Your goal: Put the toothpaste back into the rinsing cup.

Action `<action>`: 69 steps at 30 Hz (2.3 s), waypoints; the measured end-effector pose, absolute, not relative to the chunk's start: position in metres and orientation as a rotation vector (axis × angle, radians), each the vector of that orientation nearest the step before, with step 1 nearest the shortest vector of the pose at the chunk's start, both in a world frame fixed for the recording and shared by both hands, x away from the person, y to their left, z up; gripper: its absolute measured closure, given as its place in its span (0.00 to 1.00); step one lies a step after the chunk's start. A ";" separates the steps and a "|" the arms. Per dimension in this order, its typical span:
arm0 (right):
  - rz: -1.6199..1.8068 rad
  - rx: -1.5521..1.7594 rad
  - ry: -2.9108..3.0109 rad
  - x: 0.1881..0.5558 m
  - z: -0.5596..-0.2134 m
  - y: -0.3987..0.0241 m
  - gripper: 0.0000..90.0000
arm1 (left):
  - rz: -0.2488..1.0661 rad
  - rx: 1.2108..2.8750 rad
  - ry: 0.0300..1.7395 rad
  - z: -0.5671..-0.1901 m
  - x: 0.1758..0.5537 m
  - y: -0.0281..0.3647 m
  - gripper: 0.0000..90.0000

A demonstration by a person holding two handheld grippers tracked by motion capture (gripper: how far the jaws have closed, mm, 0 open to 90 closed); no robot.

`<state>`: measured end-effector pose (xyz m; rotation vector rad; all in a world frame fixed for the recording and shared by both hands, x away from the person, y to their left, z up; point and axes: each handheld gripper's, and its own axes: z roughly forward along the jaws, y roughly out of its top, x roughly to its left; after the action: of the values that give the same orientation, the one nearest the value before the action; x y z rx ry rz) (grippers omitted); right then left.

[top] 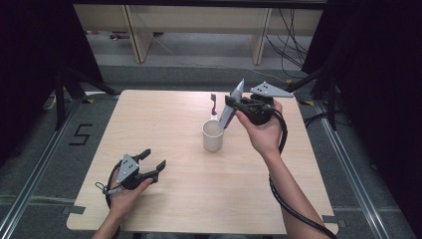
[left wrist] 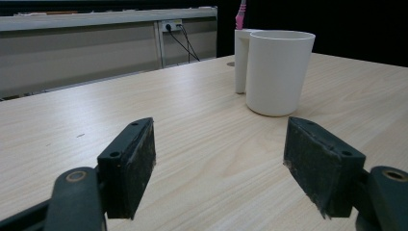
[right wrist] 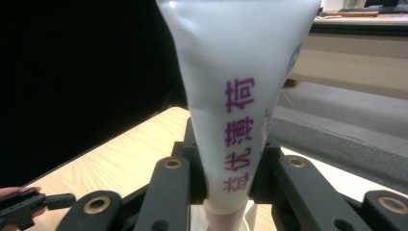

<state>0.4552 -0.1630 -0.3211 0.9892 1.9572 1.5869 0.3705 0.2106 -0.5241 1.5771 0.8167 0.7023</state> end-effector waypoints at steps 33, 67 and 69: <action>1.513 0.995 1.957 0.483 -0.320 -0.140 0.83 | 0.705 1.570 0.811 -0.525 0.372 0.209 0.30; 1.429 0.982 2.040 0.494 -0.358 -0.123 0.83 | 0.702 1.581 0.819 -0.524 0.370 0.209 0.30; 1.420 0.968 2.037 0.495 -0.360 -0.123 0.83 | 0.703 1.579 0.819 -0.524 0.370 0.209 0.30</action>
<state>0.4949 -0.1231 -0.3602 0.9678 2.0370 1.4202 0.3704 0.2088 -0.5241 1.5794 0.8191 0.7026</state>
